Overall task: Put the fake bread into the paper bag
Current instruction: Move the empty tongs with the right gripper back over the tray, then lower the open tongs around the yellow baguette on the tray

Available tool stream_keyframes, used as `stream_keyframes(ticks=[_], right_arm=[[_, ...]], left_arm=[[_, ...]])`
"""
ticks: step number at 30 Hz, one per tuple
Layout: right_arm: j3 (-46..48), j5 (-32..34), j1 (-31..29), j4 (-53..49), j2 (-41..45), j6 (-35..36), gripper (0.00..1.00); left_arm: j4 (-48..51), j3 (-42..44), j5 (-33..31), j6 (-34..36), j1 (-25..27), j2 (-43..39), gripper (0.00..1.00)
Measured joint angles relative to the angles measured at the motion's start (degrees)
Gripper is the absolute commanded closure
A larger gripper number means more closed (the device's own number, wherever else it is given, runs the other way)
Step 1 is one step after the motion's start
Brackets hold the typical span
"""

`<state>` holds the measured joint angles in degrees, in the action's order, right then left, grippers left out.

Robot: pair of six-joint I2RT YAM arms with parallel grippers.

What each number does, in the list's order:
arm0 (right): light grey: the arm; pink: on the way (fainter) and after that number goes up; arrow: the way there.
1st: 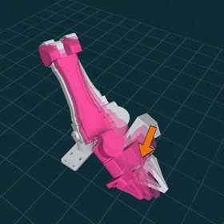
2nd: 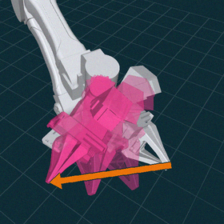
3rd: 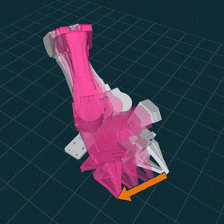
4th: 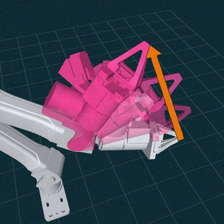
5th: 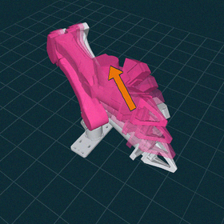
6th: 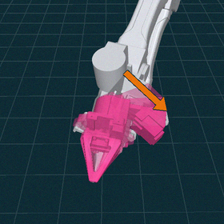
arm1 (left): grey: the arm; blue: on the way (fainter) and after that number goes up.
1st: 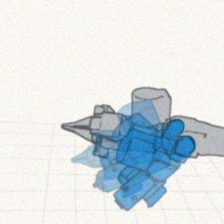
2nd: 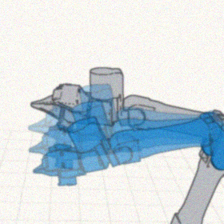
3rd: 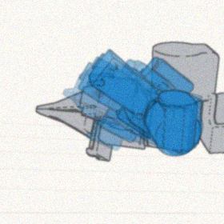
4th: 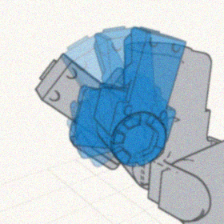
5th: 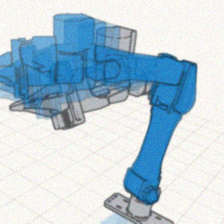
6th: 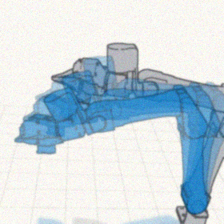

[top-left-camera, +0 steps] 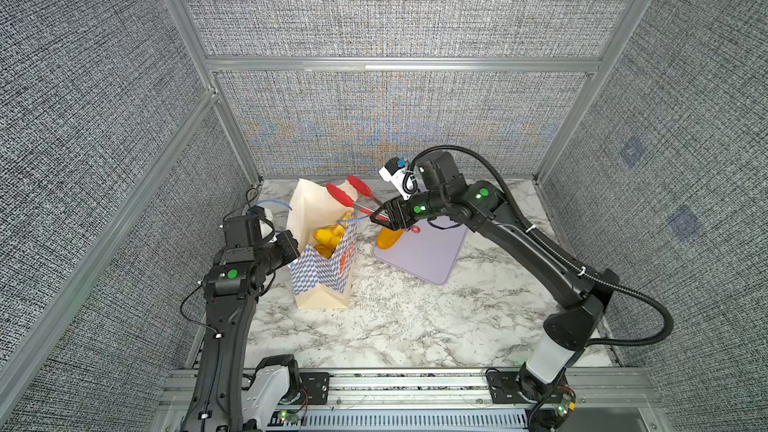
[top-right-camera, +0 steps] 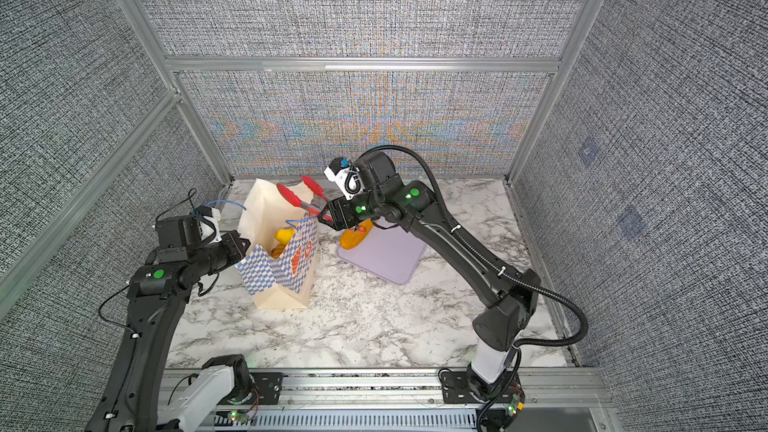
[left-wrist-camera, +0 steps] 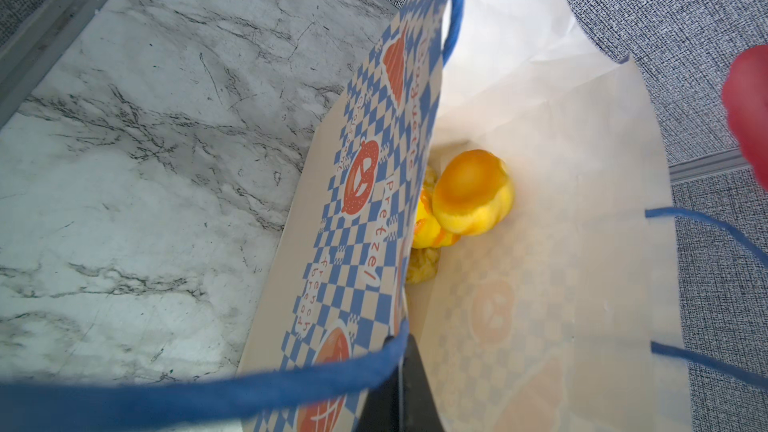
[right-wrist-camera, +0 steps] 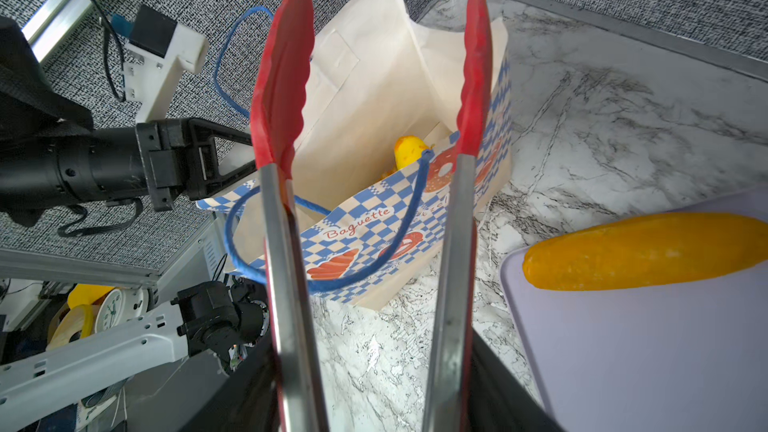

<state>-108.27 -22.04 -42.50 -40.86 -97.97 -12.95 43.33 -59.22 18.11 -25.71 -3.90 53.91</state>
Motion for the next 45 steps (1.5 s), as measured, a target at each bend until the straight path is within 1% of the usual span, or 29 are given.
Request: stream_keyframes(ticks=[5, 11, 19, 26, 35, 39, 45], right_arm=[[4.8, 3.1, 0.7, 2.9, 4.0, -1.0, 0.39], [11.2, 6.6, 4.1, 7.1, 8.6, -4.5, 0.39], [17.1, 6.7, 9.8, 9.7, 10.6, -10.3, 0.4], [23.5, 4.7, 14.0, 10.3, 10.8, -15.3, 0.42], [31.1, 1.6, 14.4, 13.9, 10.6, -18.4, 0.43], [34.0, 0.0, 14.4, 16.0, 8.8, -20.6, 0.44], [35.3, -3.0, 14.4, 18.9, 5.1, -23.7, 0.44]], left_arm=[[0.0, 0.0, 0.0, 0.0, 0.0, 0.0, 0.97], [0.0, 0.0, 0.0, 0.0, 0.0, 0.0, 0.97], [-0.1, 0.1, 0.0, 0.0, 0.0, 0.0, 0.97], [-0.1, 0.1, 0.0, 0.0, 0.0, 0.0, 0.97], [-0.3, 0.3, 0.0, 0.0, 0.0, 0.0, 0.97], [-0.9, 0.7, 0.0, 0.0, 0.0, 0.0, 0.97], [-1.2, 0.9, 0.1, -0.2, 0.0, 0.0, 0.97]])
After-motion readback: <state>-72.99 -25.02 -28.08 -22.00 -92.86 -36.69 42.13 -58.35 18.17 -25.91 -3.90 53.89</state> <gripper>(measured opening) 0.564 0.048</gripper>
